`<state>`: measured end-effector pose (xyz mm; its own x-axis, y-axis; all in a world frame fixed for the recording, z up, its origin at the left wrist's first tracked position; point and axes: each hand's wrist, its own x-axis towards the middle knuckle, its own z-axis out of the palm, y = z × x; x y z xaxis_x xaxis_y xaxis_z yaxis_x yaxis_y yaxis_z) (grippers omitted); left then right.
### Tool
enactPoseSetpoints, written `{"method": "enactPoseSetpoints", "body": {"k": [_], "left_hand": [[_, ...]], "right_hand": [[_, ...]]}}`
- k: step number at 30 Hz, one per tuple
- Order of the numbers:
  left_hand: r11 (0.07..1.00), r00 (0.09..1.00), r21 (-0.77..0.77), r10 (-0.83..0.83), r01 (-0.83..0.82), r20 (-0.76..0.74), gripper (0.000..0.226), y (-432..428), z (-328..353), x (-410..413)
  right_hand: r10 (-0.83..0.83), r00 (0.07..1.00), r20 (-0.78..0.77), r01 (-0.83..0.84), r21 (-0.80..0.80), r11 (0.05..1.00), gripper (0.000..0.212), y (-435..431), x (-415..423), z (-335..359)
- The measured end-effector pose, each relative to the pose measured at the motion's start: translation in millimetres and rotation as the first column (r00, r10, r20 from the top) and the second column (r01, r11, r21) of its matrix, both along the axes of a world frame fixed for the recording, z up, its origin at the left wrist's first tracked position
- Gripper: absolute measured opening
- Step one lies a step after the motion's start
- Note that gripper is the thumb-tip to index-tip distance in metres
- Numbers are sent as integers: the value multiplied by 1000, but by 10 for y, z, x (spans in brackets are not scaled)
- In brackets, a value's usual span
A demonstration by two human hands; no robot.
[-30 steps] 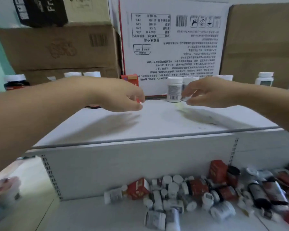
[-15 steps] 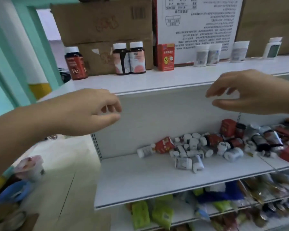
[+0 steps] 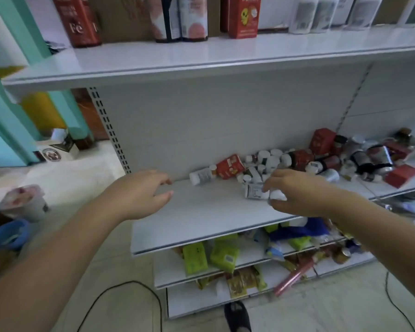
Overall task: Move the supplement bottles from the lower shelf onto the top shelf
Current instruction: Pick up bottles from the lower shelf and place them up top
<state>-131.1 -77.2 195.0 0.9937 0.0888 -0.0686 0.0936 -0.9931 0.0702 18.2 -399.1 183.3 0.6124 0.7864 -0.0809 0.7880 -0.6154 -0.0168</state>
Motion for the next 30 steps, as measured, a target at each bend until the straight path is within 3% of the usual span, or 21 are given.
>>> {"method": "enactPoseSetpoints", "body": {"k": [7, 14, 17, 21, 25, 30], "left_hand": [[944, 973, -262, 223, -200, 60, 38, 22, -795, 797], [804, 901, -445, 434, -395, -15, 41, 73, -1445, 1493], [752, 872, -492, 489, -438, -30, 46, 135, -1693, 1780], [729, 864, -511, 500, -455, -55, 59, 122, -2034, 2148], [760, 871, -443, 479, -475, -113, 70, 111, -2249, 2442], [835, 854, -188, 519, -518, -49, 65, 49, -2405, 2530]], "right_hand": [[-141, 969, -203, 155, 53, 986, 42, 441, 622, -754], [-196, 897, -396, 303, 228, 925, 49, 815, 1219, -1278], [-135, 950, -280, 202, 225, 953, 56, 1008, 1568, -1417], [-89, 995, -54, 92, 67, 993, 64, 1337, 2071, -1519], [-44, 992, 115, 57, -109, 992, 67, 1596, 2307, -1695], [-67, 960, 272, 104, -122, 987, 52, 1549, 2324, -1908]]}}
